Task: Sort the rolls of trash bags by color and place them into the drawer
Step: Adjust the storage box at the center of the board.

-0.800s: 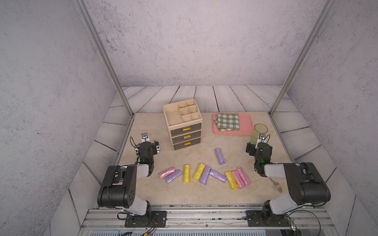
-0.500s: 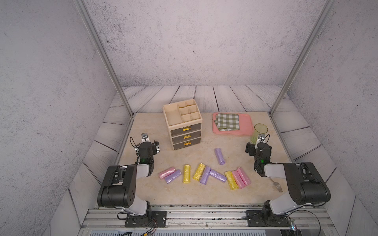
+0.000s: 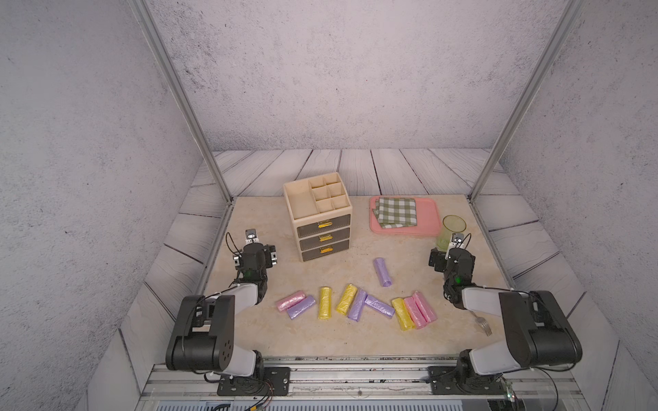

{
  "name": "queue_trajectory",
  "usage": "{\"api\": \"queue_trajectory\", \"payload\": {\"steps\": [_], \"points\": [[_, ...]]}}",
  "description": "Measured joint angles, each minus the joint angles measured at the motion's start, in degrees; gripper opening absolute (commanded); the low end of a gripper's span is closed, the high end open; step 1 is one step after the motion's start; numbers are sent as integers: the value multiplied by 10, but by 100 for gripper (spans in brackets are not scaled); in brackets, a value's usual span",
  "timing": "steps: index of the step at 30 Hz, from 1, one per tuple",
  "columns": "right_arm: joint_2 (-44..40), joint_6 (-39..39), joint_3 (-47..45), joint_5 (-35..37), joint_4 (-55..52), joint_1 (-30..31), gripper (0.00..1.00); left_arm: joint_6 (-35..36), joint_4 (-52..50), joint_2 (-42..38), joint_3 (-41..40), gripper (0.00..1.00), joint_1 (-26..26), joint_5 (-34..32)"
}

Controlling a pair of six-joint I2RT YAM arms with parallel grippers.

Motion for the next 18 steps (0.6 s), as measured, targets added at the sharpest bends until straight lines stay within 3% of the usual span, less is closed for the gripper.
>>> {"api": "queue_trajectory", "payload": {"steps": [2, 5, 6, 9, 12, 18], "points": [[-62, 63, 19, 42, -65, -1, 99, -26, -50, -37, 42, 91, -2, -9], [-149, 141, 58, 44, -147, -4, 100, -71, -121, -88, 109, 59, -2, 21], [-174, 167, 75, 31, -176, -6, 95, -80, -150, -101, 132, 54, -2, 43], [-202, 213, 140, -58, -256, -6, 79, -110, -234, -124, 200, 54, -5, 104], [-158, 239, 240, -175, -321, 6, 78, -139, -336, -116, 290, 68, -6, 143], [20, 236, 487, -294, -445, 116, 79, -170, -510, -29, 501, 59, -13, 205]]}}
